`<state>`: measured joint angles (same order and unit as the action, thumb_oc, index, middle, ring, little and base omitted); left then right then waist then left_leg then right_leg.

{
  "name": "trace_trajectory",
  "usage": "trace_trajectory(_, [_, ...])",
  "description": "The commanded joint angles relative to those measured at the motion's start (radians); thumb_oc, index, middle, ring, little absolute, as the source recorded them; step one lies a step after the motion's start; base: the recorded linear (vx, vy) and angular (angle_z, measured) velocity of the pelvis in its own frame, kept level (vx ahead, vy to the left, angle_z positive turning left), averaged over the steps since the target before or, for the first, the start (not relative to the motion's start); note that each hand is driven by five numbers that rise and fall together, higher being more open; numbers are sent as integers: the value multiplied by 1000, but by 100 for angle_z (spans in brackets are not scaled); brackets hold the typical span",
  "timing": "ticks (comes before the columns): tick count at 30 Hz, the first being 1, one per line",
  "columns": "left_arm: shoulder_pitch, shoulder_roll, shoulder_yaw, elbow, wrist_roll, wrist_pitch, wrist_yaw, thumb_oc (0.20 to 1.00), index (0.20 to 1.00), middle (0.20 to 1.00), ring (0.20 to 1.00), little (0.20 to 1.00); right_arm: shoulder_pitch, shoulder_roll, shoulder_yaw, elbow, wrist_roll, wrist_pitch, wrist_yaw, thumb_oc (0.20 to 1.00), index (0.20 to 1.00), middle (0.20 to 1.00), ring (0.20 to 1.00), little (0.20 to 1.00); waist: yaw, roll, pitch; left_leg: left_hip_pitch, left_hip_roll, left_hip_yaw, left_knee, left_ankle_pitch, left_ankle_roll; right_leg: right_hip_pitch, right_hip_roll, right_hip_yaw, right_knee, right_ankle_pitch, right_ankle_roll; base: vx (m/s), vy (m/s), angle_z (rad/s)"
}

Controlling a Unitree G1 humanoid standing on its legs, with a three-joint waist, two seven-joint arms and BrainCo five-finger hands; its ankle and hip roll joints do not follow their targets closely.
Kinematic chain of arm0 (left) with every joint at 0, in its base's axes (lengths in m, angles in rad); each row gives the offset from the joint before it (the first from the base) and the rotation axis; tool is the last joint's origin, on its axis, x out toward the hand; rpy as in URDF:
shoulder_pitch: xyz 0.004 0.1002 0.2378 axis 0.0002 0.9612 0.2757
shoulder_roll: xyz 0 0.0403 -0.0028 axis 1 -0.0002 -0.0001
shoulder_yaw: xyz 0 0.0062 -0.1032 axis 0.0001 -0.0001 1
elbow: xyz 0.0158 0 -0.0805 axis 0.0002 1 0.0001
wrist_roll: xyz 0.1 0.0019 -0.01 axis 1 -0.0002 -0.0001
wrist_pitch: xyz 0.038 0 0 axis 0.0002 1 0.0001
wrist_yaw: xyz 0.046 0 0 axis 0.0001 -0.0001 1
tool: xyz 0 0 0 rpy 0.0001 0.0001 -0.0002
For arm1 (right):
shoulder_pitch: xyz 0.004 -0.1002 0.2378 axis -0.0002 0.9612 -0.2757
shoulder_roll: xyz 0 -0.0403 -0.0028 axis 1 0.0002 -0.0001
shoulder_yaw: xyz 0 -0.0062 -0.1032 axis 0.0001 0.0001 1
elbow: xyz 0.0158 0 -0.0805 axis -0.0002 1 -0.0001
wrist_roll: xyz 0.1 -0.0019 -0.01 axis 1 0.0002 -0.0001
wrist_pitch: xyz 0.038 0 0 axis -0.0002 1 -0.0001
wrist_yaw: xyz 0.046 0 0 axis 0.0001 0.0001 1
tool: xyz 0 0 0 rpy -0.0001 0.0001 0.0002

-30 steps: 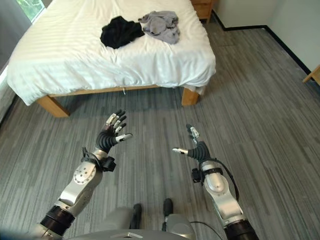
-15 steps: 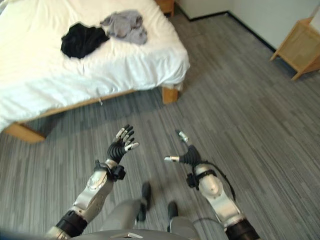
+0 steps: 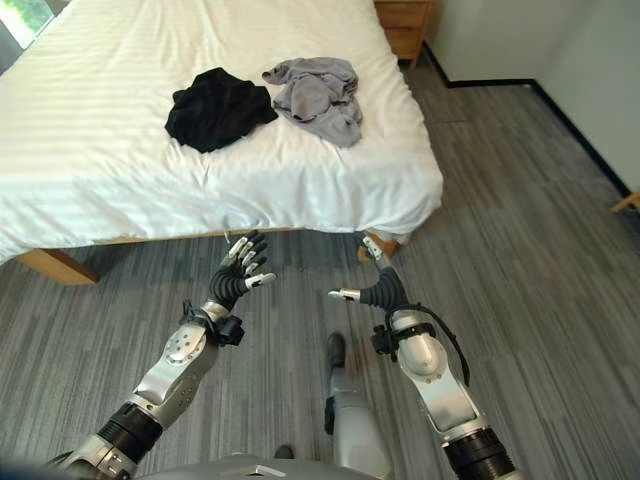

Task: Pick up bed clothes into laundry basket.

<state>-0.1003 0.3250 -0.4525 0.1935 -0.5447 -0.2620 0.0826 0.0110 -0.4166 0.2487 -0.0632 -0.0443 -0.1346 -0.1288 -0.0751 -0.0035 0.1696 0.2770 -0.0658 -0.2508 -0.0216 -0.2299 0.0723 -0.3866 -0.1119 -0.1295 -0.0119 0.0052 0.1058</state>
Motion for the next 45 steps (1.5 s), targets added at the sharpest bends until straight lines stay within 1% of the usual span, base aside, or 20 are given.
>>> trace_trajectory(1, [-19,-6,26,-86,13,-48,-46,1000,1000,1000,1000,1000,-35,-24,-45,-45,-67,-23,-27,1000,1000,1000,1000,1000,-18,9,-11,6,34,81,-66,67,-54,116,26,-7,-50,228,33,297,-102,33])
trace_trajectory(3, [-11,-27,38,-77,17,-56,-52,1000,1000,1000,1000,1000,-30,-51,-58,-46,-158,-14,-40,1000,1000,1000,1000,1000,-27,12,-31,21,45,80,8,102,-81,145,27,-5,-49,253,30,433,-129,15])
trace_trajectory(4, [-7,-37,49,-73,0,-56,-43,1000,1000,1000,1000,1000,-46,-79,-61,-39,-243,6,-64,1000,1000,1000,1000,1000,-20,19,-31,-6,39,94,128,138,-108,174,32,-14,-52,256,18,348,-121,-2])
trace_trajectory(6, [-3,-49,51,-88,-22,-54,-35,1000,1000,1000,1000,1000,-58,-101,-68,-86,-292,25,-50,1000,1000,1000,1000,1000,-6,-3,-6,-127,11,132,385,234,-163,238,16,-13,-68,231,-6,223,-152,-19])
trace_trajectory(7, [-3,-57,62,-89,-30,-60,-33,1000,1000,1000,1000,1000,-72,-120,-75,-113,-313,19,-51,1000,1000,1000,1000,1000,7,-9,14,-207,18,161,537,261,-183,271,22,-16,-70,208,-29,221,-200,-15])
trace_trajectory(9, [-8,-60,62,-85,-37,-68,-21,1000,1000,1000,1000,1000,-112,-141,-83,-112,-343,27,-77,1000,1000,1000,1000,1000,27,-38,38,-326,49,245,653,235,-173,316,5,-15,-75,168,-40,279,-153,-3])
trace_trajectory(11, [0,-66,74,-75,-72,-64,-4,1000,1000,1000,1000,1000,-232,-170,-99,-107,-391,58,-133,1000,1000,1000,1000,1000,71,-41,49,-413,61,285,455,167,-130,358,11,6,-75,119,-30,458,108,-14])
trace_trajectory(12, [31,-58,73,-61,-90,-64,1,1000,1000,1000,1000,1000,-362,-228,-77,-97,-451,46,-163,1000,1000,1000,1000,1000,118,-15,42,-432,114,242,115,289,-129,389,18,30,-75,80,-9,375,207,-36])
trace_trajectory(13, [30,-60,74,-61,-90,-64,2,1000,1000,1000,1000,1000,-369,-230,-73,-90,-451,44,-166,1000,1000,1000,1000,1000,116,-14,43,-420,115,242,94,299,-132,391,20,30,-75,78,-11,408,207,-36])
trace_trajectory(14, [55,-61,91,-40,-92,-47,-9,1000,1000,1000,1000,1000,-377,-220,-106,-111,-491,85,-162,1000,1000,1000,1000,1000,119,0,21,-371,131,252,-36,310,-131,415,35,25,-75,55,-12,267,50,-47])
trace_trajectory(16, [73,-56,109,-23,-87,-31,0,1000,1000,1000,1000,1000,-378,-206,-124,-139,-546,101,-160,1000,1000,1000,1000,1000,125,-6,-3,-338,124,236,-66,344,-140,429,35,0,-68,64,-22,277,80,-12])
trace_trajectory(20, [152,-30,123,-14,-86,-15,-25,1000,1000,1000,1000,1000,-473,-198,-70,-54,-570,96,-169,1000,1000,1000,1000,1000,170,-12,-34,-314,109,218,-66,319,-139,469,17,-30,-64,40,-17,182,36,13])
trace_trajectory(25, [218,4,135,10,-124,-6,-51,1000,1000,1000,1000,1000,-699,-201,109,384,-527,156,-219,1000,1000,1000,1000,1000,258,-30,-39,-310,93,195,-66,310,-132,497,-8,-71,-70,30,-3,125,19,45])
trace_trajectory(31, [230,30,112,27,-152,11,-64,1000,1000,1000,1000,1000,-912,-94,233,934,-370,181,-284,1000,1000,1000,1000,1000,331,-36,-30,-341,81,162,-66,323,-137,497,-18,-119,-73,27,3,35,-6,44])
trace_trajectory(34, [220,34,93,27,-158,20,-67,1000,1000,1000,1000,1000,-940,-37,259,1153,-285,177,-262,1000,1000,1000,1000,1000,363,-31,-27,-358,75,135,-66,332,-143,496,-20,-147,-75,22,4,3,-12,30])
trace_trajectory(35, [220,34,94,27,-159,20,-66,1000,1000,1000,1000,1000,-943,-36,261,1158,-283,174,-263,1000,1000,1000,1000,1000,361,-31,-28,-359,74,133,-66,332,-143,496,-20,-148,-75,22,4,37,-18,33])
trace_trajectory(36, [218,36,85,13,-159,24,-74,1000,1000,1000,1000,1000,-928,6,251,1283,-226,171,-246,1000,1000,1000,1000,1000,380,-27,-30,-368,70,117,-66,337,-147,498,-22,-166,-75,18,6,37,-11,33])
trace_trajectory(40, [200,50,81,-3,-140,25,-84,1000,1000,1000,1000,1000,-886,41,230,1398,-171,175,-208,1000,1000,1000,1000,1000,400,-18,-37,-374,67,95,-66,344,-155,506,-24,-193,-75,7,9,56,-15,24])
trace_trajectory(41, [172,63,90,-8,-112,18,-81,1000,1000,1000,1000,1000,-868,57,222,1428,-139,172,-172,200,200,200,200,200,401,-16,-45,-379,67,88,-66,346,-159,509,-26,-203,-75,3,11,54,2,24])
trace_trajectory(45, [69,109,120,-61,10,-22,-31,1000,1000,1000,1000,1000,-849,29,223,1410,-115,156,-145,200,200,200,200,200,385,-15,-61,-382,68,87,-66,343,-166,508,-33,-208,-75,-1,22,41,15,12])
